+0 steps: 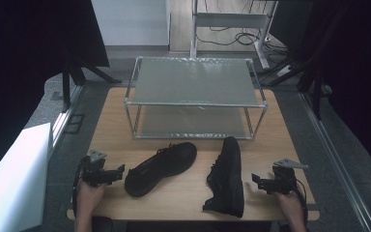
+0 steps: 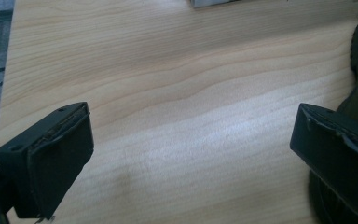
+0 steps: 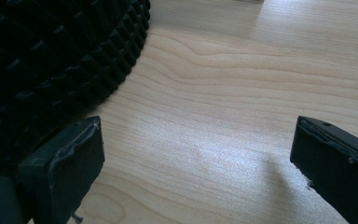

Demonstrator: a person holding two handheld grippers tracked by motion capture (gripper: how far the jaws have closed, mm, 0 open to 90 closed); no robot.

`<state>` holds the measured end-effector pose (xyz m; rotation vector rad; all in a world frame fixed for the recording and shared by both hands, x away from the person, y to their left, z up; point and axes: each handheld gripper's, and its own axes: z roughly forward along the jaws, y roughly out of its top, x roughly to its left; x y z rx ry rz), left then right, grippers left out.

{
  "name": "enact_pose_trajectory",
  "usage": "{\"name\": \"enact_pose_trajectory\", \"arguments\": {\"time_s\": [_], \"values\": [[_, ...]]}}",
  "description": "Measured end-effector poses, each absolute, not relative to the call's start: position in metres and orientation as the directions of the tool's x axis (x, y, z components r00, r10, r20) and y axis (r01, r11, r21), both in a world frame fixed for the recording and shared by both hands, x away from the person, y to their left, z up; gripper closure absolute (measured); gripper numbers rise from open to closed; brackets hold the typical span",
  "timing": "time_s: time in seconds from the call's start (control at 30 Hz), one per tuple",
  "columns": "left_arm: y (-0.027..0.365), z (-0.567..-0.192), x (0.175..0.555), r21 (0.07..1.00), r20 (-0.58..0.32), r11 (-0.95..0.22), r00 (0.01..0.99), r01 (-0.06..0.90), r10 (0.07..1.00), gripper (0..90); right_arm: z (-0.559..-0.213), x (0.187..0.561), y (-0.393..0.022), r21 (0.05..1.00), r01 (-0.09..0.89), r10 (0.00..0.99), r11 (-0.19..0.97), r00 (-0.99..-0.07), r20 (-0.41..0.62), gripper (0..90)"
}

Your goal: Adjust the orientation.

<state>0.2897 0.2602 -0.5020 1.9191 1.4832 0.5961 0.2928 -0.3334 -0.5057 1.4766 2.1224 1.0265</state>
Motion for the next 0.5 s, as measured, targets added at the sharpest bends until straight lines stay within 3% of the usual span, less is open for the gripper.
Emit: {"name": "enact_pose_trajectory", "arguments": {"time_s": [0.5], "values": [[0.2506,-0.5061,0.2916,0.691,-0.046,-0.223,0.350,0.688,0.936,0.6,-0.5069,0.2937,-0.3355,0.727,0.665,0.909,0.169,-0.390,0.145,4.2]]}}
